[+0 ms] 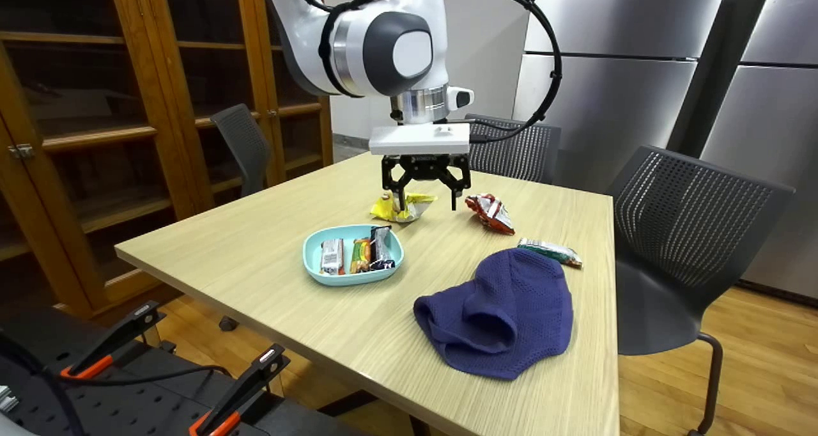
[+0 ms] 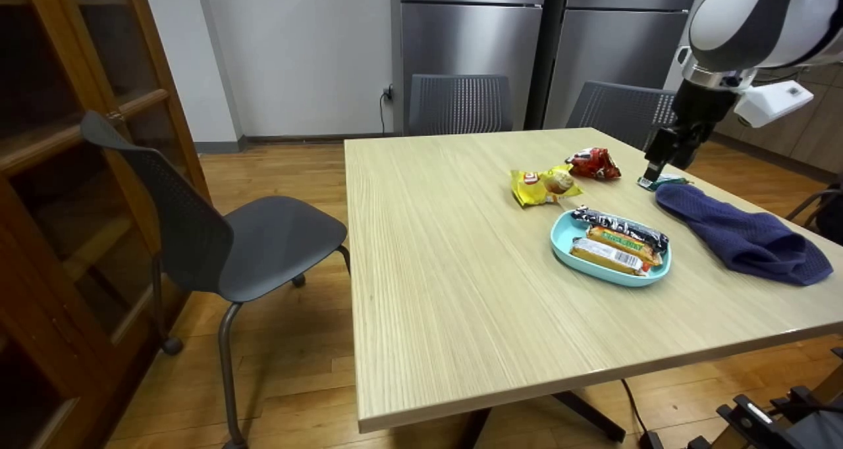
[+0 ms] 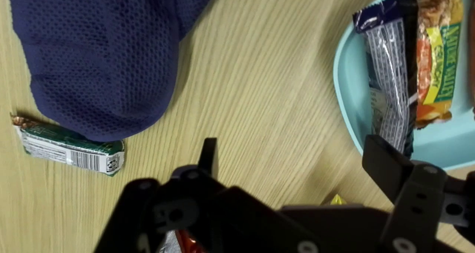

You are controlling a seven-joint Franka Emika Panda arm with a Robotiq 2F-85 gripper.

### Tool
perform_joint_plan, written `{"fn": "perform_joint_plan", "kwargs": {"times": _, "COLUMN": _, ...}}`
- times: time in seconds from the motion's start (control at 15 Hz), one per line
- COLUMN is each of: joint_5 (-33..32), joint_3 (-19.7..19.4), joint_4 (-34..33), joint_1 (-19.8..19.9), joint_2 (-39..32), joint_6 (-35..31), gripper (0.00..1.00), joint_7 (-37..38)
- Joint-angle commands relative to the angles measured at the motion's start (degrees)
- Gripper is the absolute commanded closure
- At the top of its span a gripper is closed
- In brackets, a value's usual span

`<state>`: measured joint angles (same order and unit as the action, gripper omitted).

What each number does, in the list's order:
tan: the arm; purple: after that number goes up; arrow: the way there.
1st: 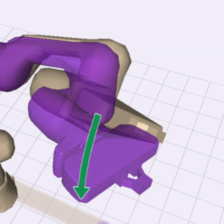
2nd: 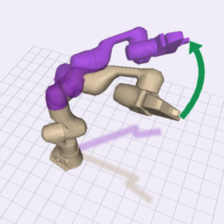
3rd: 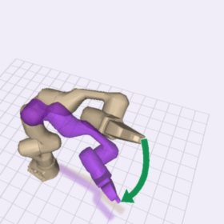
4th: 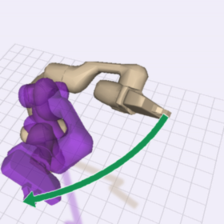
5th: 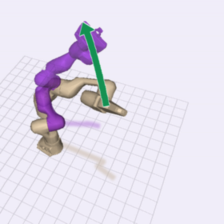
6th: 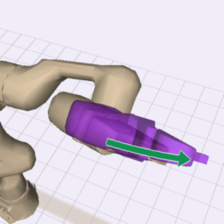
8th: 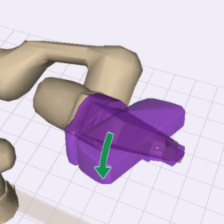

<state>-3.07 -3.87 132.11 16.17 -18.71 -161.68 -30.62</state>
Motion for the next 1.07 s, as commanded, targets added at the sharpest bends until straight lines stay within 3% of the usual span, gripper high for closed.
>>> {"fn": "perform_joint_plan", "kwargs": {"times": 0.0, "joint_5": 3.86, "joint_3": 0.19, "joint_4": -7.69, "joint_1": -0.27, "joint_2": -2.34, "joint_6": 7.21, "gripper": 0.0, "joint_7": 8.03}}
{"fn": "perform_joint_plan", "kwargs": {"times": 0.67, "joint_5": 12.76, "joint_3": -4.28, "joint_4": -28.47, "joint_1": 2.66, "joint_2": -13.8, "joint_6": 17.33, "gripper": 0.0, "joint_7": 24.98}}
{"fn": "perform_joint_plan", "kwargs": {"times": 1.0, "joint_5": 14.43, "joint_3": -7.37, "joint_4": -35.89, "joint_1": 2.58, "joint_2": -19.5, "joint_6": 20.24, "gripper": 0.0, "joint_7": 37.12}}
